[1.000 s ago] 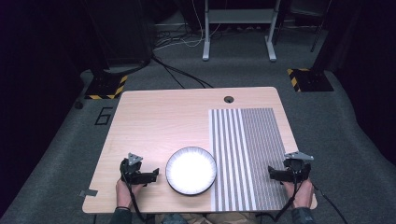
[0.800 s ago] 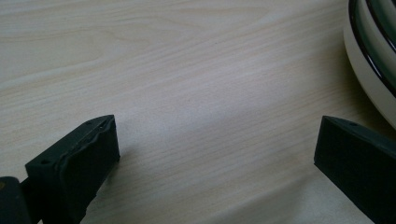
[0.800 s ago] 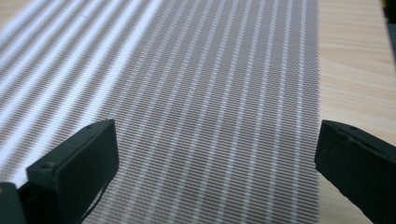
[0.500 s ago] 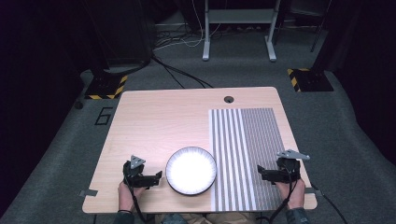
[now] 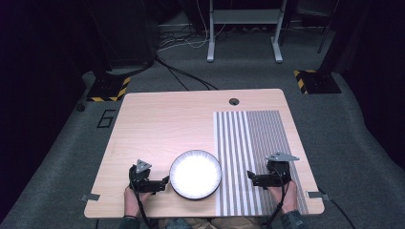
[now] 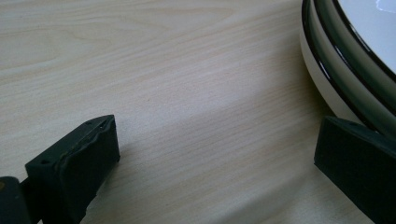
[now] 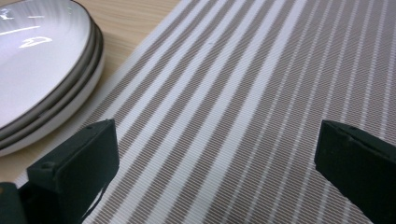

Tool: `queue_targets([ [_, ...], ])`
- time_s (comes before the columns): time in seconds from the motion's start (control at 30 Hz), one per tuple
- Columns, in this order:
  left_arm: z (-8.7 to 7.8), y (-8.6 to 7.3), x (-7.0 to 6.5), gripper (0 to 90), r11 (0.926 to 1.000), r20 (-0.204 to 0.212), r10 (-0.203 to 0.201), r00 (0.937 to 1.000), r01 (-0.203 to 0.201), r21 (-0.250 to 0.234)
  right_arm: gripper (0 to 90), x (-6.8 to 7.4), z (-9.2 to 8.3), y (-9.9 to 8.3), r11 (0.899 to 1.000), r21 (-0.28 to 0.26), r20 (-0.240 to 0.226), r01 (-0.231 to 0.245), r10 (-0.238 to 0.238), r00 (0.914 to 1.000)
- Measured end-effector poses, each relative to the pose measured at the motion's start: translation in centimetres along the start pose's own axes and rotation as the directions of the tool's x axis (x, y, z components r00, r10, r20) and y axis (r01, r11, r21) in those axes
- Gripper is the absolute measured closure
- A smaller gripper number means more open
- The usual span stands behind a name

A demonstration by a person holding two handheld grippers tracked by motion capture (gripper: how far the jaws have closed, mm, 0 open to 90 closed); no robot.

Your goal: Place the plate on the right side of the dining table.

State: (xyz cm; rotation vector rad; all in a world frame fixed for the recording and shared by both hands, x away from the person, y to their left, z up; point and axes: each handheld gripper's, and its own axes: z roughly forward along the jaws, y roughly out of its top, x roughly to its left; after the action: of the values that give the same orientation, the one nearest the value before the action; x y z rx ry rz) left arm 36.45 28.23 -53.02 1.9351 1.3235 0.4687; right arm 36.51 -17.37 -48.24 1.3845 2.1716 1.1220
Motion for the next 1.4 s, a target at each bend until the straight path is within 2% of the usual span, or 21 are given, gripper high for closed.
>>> queue_targets([
  [0.13,0.0,0.0,0.0,0.0,0.9999,0.020,0.009,0.9998,-0.009,-0.004,0.0,1.3,0.7,0.5,1.000,-0.001,-0.037,0.025,-0.025,0.9990],
  [0.27,0.0,0.0,0.2,0.0,1.0000,0.042,-0.004,0.9991,0.004,-0.004,0.0,2.6,1.4,0.9,0.998,0.002,-0.074,0.063,-0.063,0.9952],
  [0.37,0.0,0.0,0.0,0.0,1.0000,0.027,0.004,0.9996,-0.004,-0.004,0.0,3.5,1.8,1.2,0.996,0.010,-0.103,0.086,-0.084,0.9911],
  [0.7,0.0,0.0,0.1,0.0,1.0000,0.031,0.000,0.9995,0.000,-0.005,0.0,5.9,3.6,2.0,0.988,0.036,-0.163,0.148,-0.140,0.9767],
  [1.0,0.1,0.0,0.0,0.0,1.0000,0.020,0.008,0.9998,-0.008,0.000,0.0,7.9,5.1,2.7,0.979,0.044,-0.214,0.197,-0.183,0.9594],
  [1.23,0.0,0.0,0.0,0.0,1.0000,0.027,0.006,0.9996,-0.006,0.001,0.0,9.2,5.9,3.1,0.978,0.038,-0.277,0.207,-0.189,0.9421],
  [1.4,0.0,0.0,0.1,0.0,1.0000,0.031,0.000,0.9995,0.000,-0.005,0.0,9.9,6.1,3.4,0.974,0.036,-0.297,0.224,-0.204,0.9329],
])
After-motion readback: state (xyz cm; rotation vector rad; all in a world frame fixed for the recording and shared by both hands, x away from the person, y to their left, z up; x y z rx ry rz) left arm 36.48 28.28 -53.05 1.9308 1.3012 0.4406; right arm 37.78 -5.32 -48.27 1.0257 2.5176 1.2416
